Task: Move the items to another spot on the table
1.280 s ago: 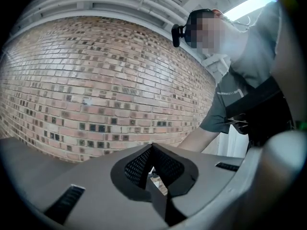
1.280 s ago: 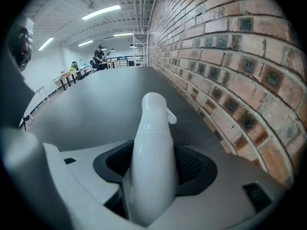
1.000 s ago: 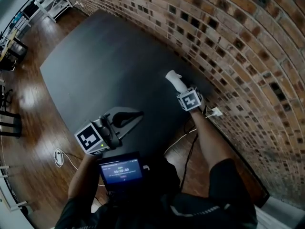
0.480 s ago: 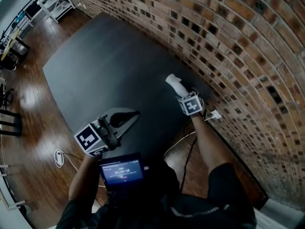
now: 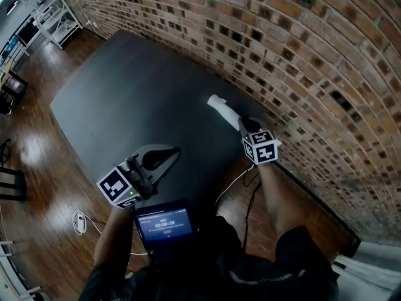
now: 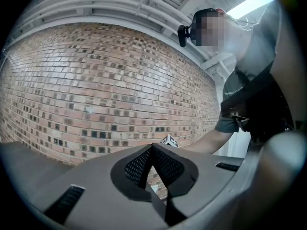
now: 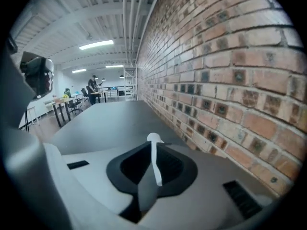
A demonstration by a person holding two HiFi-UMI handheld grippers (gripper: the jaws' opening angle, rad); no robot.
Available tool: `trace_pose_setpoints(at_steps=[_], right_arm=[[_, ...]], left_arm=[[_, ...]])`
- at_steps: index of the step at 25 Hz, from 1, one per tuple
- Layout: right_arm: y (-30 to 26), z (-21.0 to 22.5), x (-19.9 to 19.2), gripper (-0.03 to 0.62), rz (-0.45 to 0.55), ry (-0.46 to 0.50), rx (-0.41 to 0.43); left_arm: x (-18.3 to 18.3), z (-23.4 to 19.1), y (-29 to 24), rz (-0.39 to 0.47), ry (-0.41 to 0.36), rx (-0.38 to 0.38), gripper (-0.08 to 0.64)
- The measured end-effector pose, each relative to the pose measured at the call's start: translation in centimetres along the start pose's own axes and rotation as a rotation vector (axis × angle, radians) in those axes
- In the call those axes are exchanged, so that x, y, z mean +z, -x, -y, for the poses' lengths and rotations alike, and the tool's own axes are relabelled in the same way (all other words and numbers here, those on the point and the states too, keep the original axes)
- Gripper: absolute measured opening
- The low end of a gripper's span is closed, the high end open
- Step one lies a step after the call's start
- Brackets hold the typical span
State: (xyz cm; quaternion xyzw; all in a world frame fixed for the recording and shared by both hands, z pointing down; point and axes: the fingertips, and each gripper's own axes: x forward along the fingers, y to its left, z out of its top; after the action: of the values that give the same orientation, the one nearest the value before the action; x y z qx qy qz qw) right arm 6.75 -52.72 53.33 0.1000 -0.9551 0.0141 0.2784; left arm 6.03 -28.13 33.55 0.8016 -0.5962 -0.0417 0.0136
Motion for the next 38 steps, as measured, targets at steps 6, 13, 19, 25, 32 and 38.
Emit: trace_pose_setpoints(at_steps=[6, 13, 19, 25, 32, 38], right_arm=[[9.6, -3.5, 4.0, 0.006, 0.207, -0.057, -0.04], [18.0, -8.5, 6.2, 0.005, 0.343, -0.073, -0.071], [21.8, -10.5, 6.4, 0.003, 0.389, -0.105, -0.103], [24.0, -11.2, 6.4, 0.003, 0.406, -0.104, -0.134], [25.0, -11.5, 6.9, 0.003, 0.414, -0.09, -0.147], [24.4, -11.2, 6.5, 0.003, 0.4, -0.093, -0.142]], left_arm=[[1.6, 3.0, 2.3, 0.034, -0.025, -0.084, -0.006], [4.1, 5.1, 5.5, 0.078, -0.055, -0.124, -0.006], [4.9, 6.6, 7.1, 0.101, -0.047, -0.137, -0.006], [5.5, 7.5, 7.5, 0.117, -0.06, -0.164, -0.006], [6.2, 7.7, 7.3, 0.128, -0.066, -0.178, -0.006], [5.9, 7.4, 6.8, 0.128, -0.064, -0.179, -0.006]])
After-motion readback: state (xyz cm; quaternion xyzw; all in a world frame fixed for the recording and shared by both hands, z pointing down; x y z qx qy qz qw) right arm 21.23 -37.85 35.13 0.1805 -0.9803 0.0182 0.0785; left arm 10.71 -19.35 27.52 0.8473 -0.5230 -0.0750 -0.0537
